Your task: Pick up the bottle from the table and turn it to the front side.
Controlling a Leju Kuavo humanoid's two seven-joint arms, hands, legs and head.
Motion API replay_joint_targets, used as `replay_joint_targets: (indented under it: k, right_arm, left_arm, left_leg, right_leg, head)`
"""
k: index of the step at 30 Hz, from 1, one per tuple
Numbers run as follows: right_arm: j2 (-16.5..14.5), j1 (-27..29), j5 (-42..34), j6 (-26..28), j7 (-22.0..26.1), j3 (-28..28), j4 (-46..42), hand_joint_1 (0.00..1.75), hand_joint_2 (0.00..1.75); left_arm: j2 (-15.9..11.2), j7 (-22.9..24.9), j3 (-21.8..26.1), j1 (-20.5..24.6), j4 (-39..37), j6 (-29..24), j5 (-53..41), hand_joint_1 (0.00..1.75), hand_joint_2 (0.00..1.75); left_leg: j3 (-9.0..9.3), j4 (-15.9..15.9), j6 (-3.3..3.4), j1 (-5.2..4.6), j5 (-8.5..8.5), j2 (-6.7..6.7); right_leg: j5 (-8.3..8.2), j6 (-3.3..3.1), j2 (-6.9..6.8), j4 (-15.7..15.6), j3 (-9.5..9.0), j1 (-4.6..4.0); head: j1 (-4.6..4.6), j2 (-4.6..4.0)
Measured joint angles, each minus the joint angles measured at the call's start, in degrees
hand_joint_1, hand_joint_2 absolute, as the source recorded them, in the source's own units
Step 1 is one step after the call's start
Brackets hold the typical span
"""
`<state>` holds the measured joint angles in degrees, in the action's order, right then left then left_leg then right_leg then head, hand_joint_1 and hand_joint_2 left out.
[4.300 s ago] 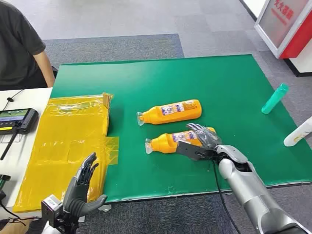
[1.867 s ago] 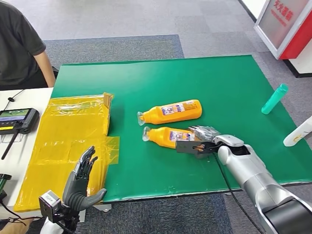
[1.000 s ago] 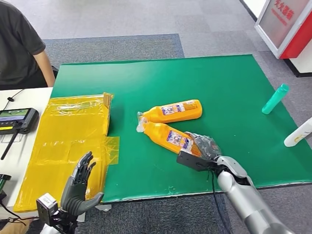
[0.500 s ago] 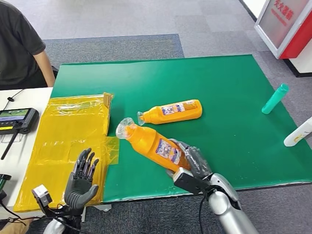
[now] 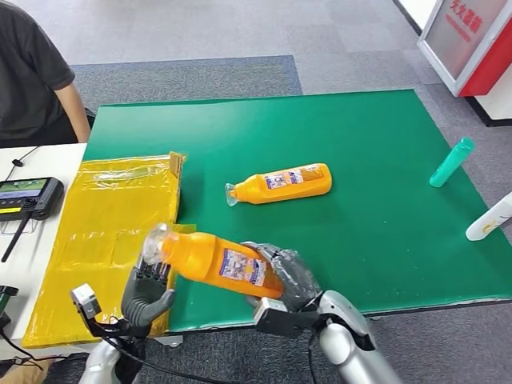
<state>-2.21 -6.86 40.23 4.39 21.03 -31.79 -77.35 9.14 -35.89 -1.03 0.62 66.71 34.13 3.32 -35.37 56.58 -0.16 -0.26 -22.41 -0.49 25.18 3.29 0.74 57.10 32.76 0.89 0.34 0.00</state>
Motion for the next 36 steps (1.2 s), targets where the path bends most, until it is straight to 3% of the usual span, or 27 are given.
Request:
replay_joint_targets:
  k: [8,13,26,27,30,31,36]
  right_arm:
    - [-1.1,-0.8,0.9,1.0,0.5,-3.2,2.5,1.75,1.75]
    - [-2.5,-3.4,0.7,1.3,0.9,-7.1,7.6,1.75,1.75]
    - [-3.1,-4.7,0.0,1.1,0.5,-8.8,11.4,1.75,1.75]
    - [-3.1,-4.7,0.0,1.1,0.5,-8.9,11.5,1.75,1.75]
    - [-3.1,-4.8,0.0,1.1,0.5,-9.0,11.8,1.75,1.75]
    - [-3.1,-4.8,0.0,1.1,0.4,-9.0,11.9,1.75,1.75]
    - [-3.1,-5.0,-0.1,1.2,-0.1,-9.0,12.1,1.75,1.75]
  left_arm:
    - [-0.1,0.0,-3.5,1.5,-0.6,0.7,-1.1,0.0,1.75]
    - [-1.6,-2.0,-11.4,3.0,-2.4,2.5,-3.3,0.0,1.75]
    - [-4.0,-2.9,-15.0,3.4,-2.1,0.3,-5.8,0.07,1.75]
    - [-4.0,-2.9,-15.2,3.3,-2.0,0.1,-6.0,0.3,1.75]
    - [-4.2,-2.9,-15.6,3.3,-1.6,-0.3,-6.2,1.55,1.75]
    - [-4.3,-2.9,-15.7,3.2,-1.4,-0.8,-6.4,1.74,1.75]
    - [-4.3,-2.9,-16.0,2.1,0.9,-4.9,-7.8,1.75,1.75]
  left_leg:
    - [0.0,0.0,-0.01,0.0,0.01,0.0]
    - [0.0,0.0,0.0,-0.01,0.01,0.01]
    - [0.0,0.0,0.0,-0.01,0.01,0.01]
    - [0.0,0.0,0.0,-0.01,0.01,0.01]
    - [0.0,0.0,0.0,-0.01,0.01,0.01]
    - [0.0,0.0,0.0,-0.01,0.01,0.01]
    - [0.0,0.0,-0.01,-0.01,0.01,0.01]
  right_leg:
    - [0.0,0.0,0.0,0.0,0.0,0.0]
    - [-0.01,0.01,0.0,0.0,-0.01,0.01]
    - [0.0,0.0,0.0,0.0,-0.02,0.01]
    - [0.0,0.0,0.0,0.0,-0.02,0.01]
    - [-0.01,0.0,0.0,0.0,-0.02,0.01]
    - [-0.01,0.0,0.0,0.0,-0.01,0.01]
    - [0.0,0.0,0.0,0.0,0.01,0.01]
  head:
    - [0.01,0.0]
    - [0.01,0.0]
    - [0.01,0.0]
    - [0.02,0.0]
    - [0.01,0.0]
    - [0.01,0.0]
    - [0.01,0.0]
